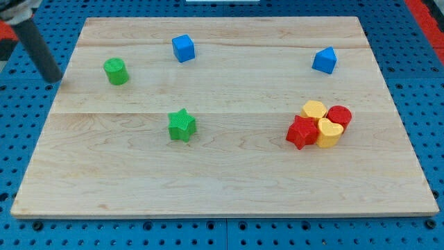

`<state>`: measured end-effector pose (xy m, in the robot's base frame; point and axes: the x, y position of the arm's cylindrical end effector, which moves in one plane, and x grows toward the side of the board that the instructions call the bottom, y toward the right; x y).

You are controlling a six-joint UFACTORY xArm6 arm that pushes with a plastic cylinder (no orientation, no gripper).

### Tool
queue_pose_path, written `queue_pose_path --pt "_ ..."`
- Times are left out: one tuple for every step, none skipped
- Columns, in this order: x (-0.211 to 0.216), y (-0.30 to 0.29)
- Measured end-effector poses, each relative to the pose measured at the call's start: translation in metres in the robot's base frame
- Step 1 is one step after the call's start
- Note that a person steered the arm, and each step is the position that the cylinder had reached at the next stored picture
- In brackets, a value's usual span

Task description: Slide the green circle towards the green star

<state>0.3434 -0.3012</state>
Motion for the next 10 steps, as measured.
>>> queue_pose_path --pt "-0.034 0.047" --pt "-0.023 0.113" --pt "0.02 0.14" --pt "0.029 0.142" --pt "0.027 0.117" --pt "0.02 0.07" --pt "0.046 0.072" --pt "0.048 0.098" --pt "0.054 0.121" --pt "0.074 0.147"
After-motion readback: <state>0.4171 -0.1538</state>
